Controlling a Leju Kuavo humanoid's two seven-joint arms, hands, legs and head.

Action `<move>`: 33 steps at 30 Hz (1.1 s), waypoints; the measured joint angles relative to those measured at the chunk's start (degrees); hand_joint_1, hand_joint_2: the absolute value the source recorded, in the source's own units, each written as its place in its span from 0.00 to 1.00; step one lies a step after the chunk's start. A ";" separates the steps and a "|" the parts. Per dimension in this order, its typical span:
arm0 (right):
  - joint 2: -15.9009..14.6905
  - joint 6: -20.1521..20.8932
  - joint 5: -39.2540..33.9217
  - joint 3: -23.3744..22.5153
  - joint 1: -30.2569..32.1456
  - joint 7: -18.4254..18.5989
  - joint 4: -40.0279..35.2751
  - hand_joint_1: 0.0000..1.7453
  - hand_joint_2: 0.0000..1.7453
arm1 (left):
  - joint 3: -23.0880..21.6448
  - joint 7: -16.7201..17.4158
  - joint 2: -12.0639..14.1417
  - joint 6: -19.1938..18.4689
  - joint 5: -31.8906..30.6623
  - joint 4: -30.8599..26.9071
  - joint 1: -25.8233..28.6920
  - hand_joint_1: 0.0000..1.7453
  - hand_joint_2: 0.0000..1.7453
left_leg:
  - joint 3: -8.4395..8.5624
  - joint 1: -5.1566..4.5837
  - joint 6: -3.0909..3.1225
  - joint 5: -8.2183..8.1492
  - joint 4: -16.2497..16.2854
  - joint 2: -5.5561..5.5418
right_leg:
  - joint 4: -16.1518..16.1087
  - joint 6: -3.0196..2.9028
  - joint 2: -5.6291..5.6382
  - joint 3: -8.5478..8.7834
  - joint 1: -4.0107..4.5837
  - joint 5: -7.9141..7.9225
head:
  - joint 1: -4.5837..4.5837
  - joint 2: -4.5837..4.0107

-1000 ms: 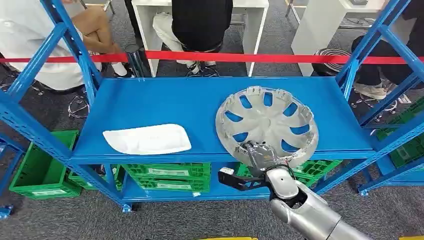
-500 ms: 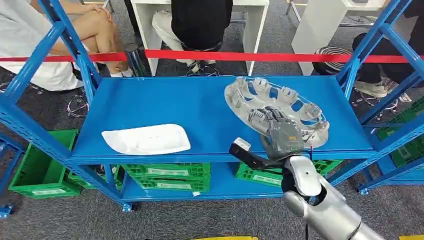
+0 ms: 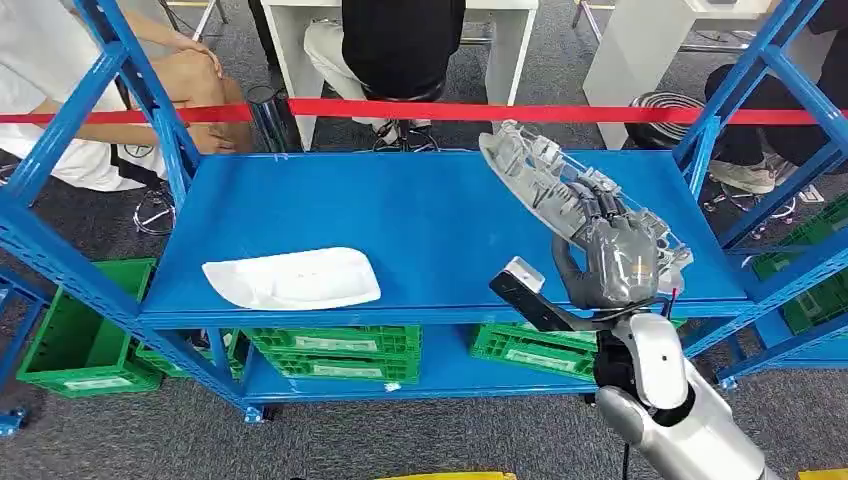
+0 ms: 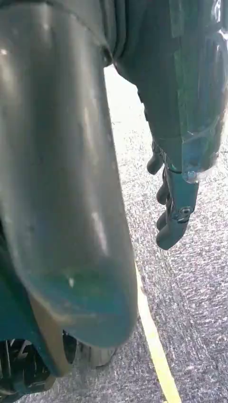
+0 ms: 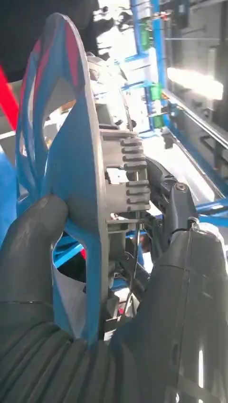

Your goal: Take the parts from the cabinet and place them on the table.

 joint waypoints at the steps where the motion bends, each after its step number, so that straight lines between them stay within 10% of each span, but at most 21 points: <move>1: -0.11 -0.22 0.13 -0.46 0.20 -0.04 -0.53 1.00 1.00 | 0.00 0.00 0.00 0.00 0.00 0.00 0.00 0.00 0.00 | -0.01 0.00 0.00 0.00 0.00 0.02 | 0.00 0.00 0.01 0.00 0.00 0.00 | 0.00 0.00; 33: -0.61 -16.64 10.54 -11.39 18.12 -2.71 -19.48 1.00 1.00 | -1.11 1.02 3.94 -3.04 -3.15 0.00 -0.06 0.00 0.00 | -0.11 0.02 -0.05 -0.05 -0.04 0.04 | 0.01 0.01 0.02 -0.11 0.01 -0.09 | 0.00 0.00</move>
